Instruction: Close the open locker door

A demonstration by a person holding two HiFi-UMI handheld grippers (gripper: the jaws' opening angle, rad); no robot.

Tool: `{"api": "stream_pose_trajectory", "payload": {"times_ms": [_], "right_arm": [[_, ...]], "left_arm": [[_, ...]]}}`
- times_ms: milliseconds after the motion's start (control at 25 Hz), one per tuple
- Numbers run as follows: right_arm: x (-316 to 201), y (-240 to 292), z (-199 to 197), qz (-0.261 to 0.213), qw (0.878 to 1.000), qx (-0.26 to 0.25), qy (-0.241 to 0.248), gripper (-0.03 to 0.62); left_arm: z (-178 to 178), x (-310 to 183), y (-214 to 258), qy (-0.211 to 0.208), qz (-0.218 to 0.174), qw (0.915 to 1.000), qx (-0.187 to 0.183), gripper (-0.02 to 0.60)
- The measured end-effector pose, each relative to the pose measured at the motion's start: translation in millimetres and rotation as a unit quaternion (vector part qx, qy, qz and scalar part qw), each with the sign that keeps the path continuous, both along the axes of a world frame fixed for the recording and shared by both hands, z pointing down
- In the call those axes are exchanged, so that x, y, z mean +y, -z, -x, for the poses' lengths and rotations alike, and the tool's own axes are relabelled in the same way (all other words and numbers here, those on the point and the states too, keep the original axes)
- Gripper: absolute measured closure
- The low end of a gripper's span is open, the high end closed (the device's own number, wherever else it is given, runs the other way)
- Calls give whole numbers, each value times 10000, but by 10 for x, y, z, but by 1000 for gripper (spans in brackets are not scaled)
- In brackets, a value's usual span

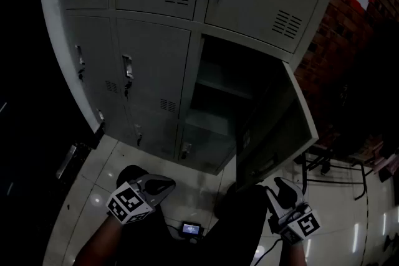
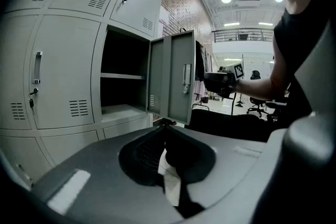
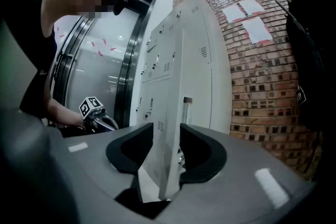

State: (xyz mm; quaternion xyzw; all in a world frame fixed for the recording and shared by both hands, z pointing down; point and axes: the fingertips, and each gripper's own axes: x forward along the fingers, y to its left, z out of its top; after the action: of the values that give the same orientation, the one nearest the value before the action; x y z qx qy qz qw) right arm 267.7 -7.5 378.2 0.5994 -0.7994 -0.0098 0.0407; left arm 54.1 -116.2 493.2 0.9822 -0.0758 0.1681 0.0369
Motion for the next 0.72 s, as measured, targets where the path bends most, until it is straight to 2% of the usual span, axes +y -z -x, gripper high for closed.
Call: {"api": "stream_pose_trajectory", "payload": {"times_ms": [120,400,480,720], "right_arm": [[-121,79,-77,-89,9998,52,188,400],[-440,-31,-44,119,9987,-68,495,398],[-499,-28,35,92,9985,-68,535,439],[-821,19,513,-190,9976,21,662,444]], "left_arm": [[-11,4,-6,2,9,10000,-11,569],[-9,6,2,7,21,10000,13,569],[-4,1,3,10,27,10000,11,569],[-14,-6,7,5,15,10000,27,569]]}}
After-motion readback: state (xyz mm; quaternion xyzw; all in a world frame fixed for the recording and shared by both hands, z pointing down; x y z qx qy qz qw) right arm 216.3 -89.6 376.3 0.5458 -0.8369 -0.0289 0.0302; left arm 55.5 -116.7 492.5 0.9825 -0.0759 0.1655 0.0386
